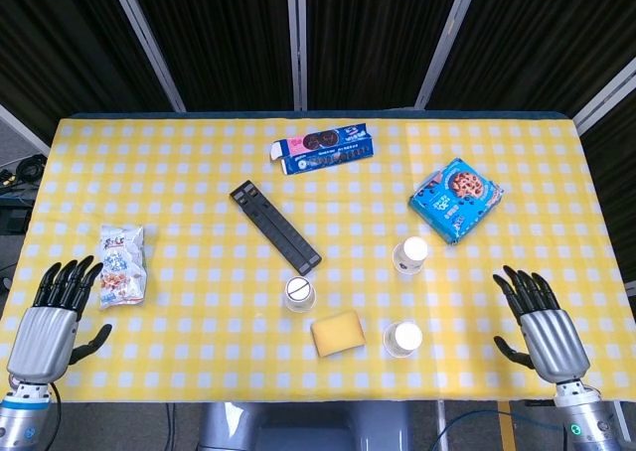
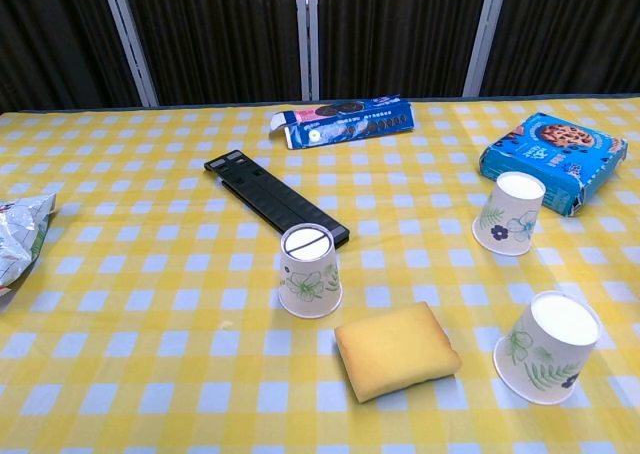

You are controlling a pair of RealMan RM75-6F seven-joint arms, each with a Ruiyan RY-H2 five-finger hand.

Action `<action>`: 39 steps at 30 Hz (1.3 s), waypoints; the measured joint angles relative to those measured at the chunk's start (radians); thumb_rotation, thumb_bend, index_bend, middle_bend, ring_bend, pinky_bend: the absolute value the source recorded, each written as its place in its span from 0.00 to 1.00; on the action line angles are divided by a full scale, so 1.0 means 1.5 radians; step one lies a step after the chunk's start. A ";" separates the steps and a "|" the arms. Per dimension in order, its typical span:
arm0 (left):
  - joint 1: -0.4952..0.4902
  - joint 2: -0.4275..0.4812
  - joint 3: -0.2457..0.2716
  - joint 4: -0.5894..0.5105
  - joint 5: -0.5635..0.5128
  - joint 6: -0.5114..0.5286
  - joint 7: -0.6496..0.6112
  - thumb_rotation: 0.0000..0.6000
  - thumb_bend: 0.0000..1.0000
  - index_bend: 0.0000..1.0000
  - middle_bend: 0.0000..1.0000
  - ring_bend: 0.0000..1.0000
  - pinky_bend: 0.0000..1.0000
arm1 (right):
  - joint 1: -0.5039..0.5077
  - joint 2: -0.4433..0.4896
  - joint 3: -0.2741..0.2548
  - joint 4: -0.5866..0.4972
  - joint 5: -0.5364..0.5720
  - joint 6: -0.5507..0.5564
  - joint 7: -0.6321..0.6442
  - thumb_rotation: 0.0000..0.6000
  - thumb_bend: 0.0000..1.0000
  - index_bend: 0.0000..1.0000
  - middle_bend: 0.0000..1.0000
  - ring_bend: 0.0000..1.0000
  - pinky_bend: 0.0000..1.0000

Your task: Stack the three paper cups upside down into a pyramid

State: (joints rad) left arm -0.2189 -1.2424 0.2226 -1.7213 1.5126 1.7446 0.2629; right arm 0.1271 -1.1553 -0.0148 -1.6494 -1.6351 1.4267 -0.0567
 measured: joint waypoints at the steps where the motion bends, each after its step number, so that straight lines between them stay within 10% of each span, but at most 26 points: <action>1: 0.002 0.002 -0.004 -0.001 0.000 -0.004 -0.002 1.00 0.27 0.00 0.00 0.00 0.00 | 0.004 0.004 -0.002 -0.010 -0.004 -0.006 0.002 1.00 0.14 0.04 0.00 0.00 0.00; 15: 0.025 0.018 -0.039 -0.003 0.012 -0.029 -0.020 1.00 0.27 0.00 0.00 0.00 0.00 | 0.080 0.010 -0.017 -0.179 -0.029 -0.144 -0.081 1.00 0.15 0.08 0.00 0.00 0.00; 39: 0.057 0.033 -0.081 -0.005 0.028 -0.056 -0.042 1.00 0.27 0.00 0.00 0.00 0.00 | 0.111 -0.076 -0.014 -0.195 0.082 -0.228 -0.205 1.00 0.17 0.13 0.00 0.00 0.00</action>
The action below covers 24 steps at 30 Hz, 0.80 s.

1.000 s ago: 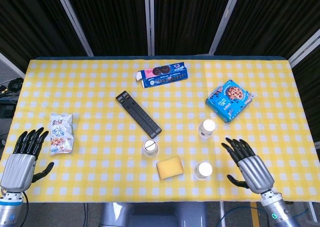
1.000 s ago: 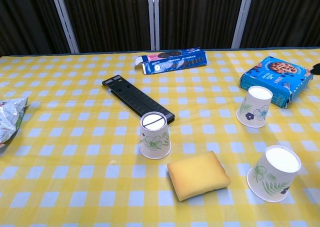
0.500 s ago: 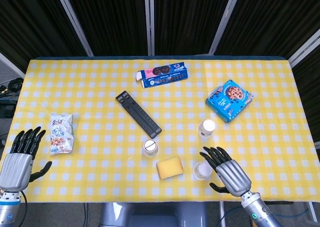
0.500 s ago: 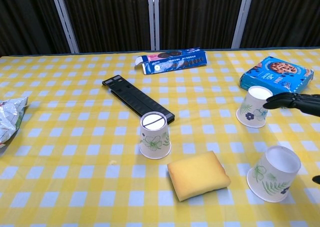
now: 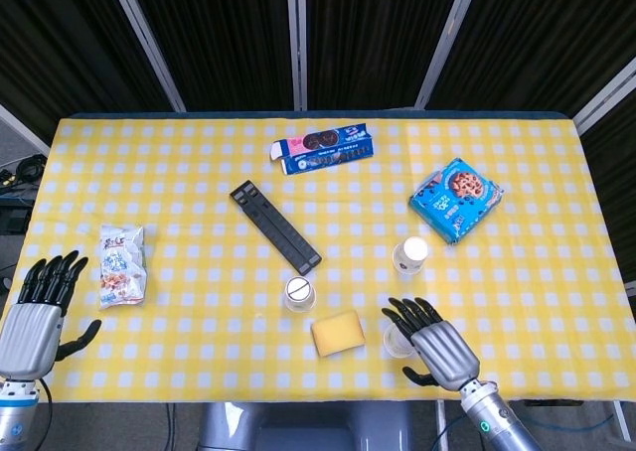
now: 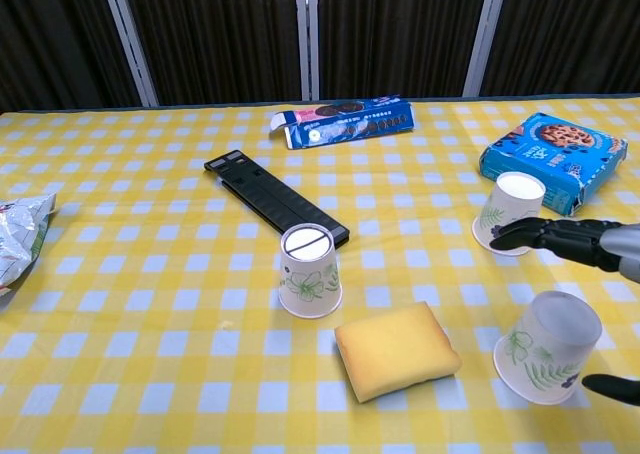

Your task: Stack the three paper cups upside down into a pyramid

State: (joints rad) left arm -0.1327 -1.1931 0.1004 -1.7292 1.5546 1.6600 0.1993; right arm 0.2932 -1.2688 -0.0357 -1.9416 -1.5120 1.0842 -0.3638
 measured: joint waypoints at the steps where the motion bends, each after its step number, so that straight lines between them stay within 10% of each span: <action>1: 0.001 0.000 -0.001 0.000 0.002 -0.001 0.000 1.00 0.27 0.00 0.00 0.00 0.00 | 0.002 -0.003 0.002 0.000 0.006 -0.003 -0.003 1.00 0.18 0.15 0.00 0.00 0.00; 24: 0.017 0.010 -0.022 -0.005 0.018 -0.030 -0.010 1.00 0.27 0.00 0.00 0.00 0.00 | 0.035 -0.016 0.025 0.029 0.131 -0.036 -0.031 1.00 0.24 0.29 0.00 0.00 0.00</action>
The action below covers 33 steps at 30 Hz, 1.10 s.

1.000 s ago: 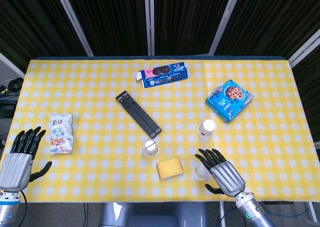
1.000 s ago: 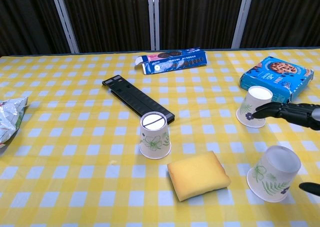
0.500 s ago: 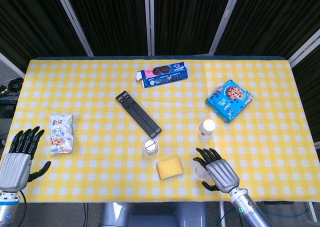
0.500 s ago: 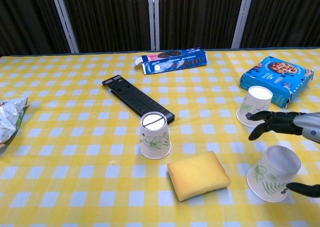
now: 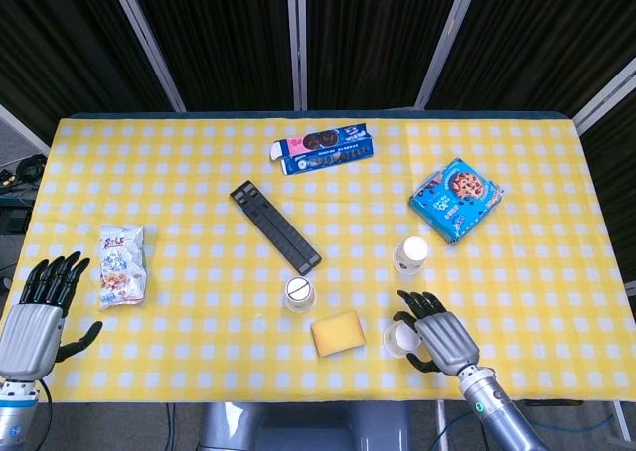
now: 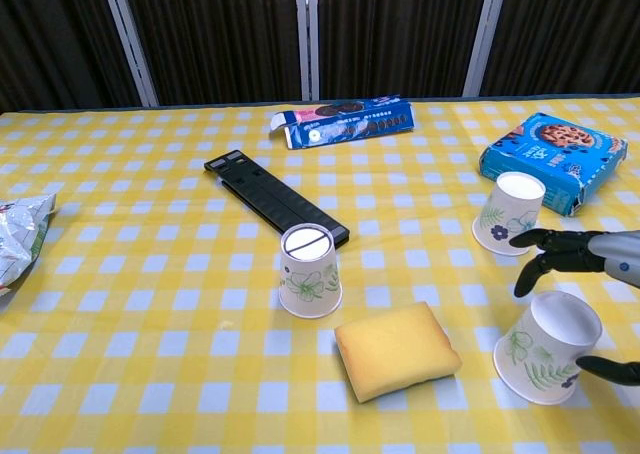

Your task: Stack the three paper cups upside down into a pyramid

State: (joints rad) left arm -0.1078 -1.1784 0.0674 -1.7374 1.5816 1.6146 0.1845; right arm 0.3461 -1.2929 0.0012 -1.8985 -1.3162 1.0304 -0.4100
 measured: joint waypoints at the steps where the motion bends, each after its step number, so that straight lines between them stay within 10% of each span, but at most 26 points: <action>1: 0.001 0.000 -0.001 0.000 0.000 -0.001 0.000 1.00 0.27 0.00 0.00 0.00 0.00 | 0.001 0.001 0.000 0.001 0.003 -0.001 0.000 1.00 0.24 0.29 0.00 0.00 0.00; 33: 0.015 0.009 -0.023 -0.001 0.004 -0.015 -0.017 1.00 0.27 0.00 0.00 0.00 0.00 | 0.031 0.004 0.014 -0.025 0.011 0.013 -0.006 1.00 0.31 0.44 0.11 0.00 0.00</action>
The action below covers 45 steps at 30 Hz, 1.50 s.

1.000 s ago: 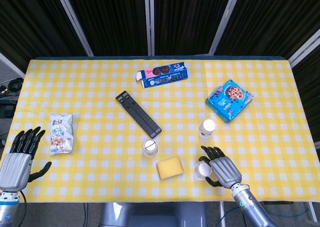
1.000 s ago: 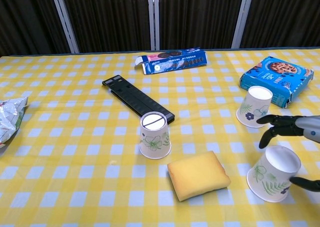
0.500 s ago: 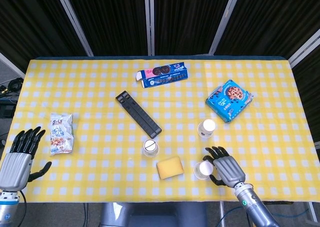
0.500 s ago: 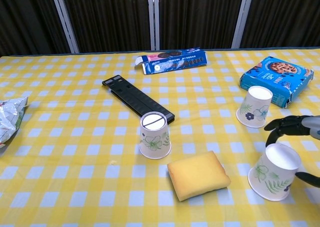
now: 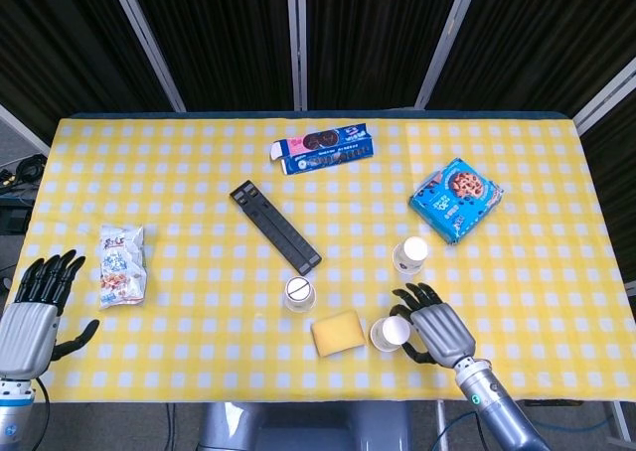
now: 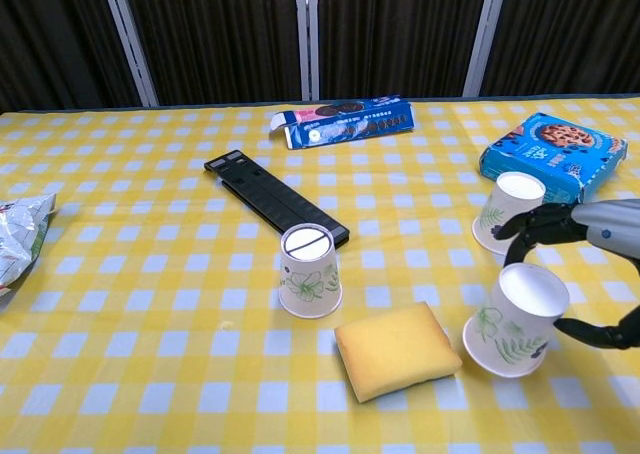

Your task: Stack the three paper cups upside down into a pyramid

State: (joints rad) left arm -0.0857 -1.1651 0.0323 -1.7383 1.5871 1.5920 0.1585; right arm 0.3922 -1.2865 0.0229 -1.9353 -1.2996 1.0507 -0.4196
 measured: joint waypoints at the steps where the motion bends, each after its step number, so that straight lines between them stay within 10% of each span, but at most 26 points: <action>1: 0.000 0.000 -0.001 0.000 0.000 0.000 -0.001 1.00 0.27 0.00 0.00 0.00 0.00 | 0.002 0.000 0.003 -0.003 0.000 0.001 -0.002 1.00 0.31 0.44 0.11 0.00 0.00; 15: 0.002 0.010 -0.004 0.000 -0.001 -0.011 -0.008 1.00 0.27 0.00 0.00 0.00 0.00 | 0.055 -0.011 0.078 -0.001 0.068 -0.014 0.018 1.00 0.30 0.45 0.12 0.00 0.00; 45: 0.006 0.027 -0.009 0.000 -0.001 -0.032 -0.050 1.00 0.27 0.00 0.00 0.00 0.00 | 0.169 -0.188 0.109 0.116 0.181 -0.029 -0.038 1.00 0.30 0.46 0.12 0.00 0.00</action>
State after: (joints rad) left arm -0.0770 -1.1243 0.0195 -1.7383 1.5859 1.5436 0.0835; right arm 0.6458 -1.5686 0.1858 -1.7619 -1.0278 1.0069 -0.4764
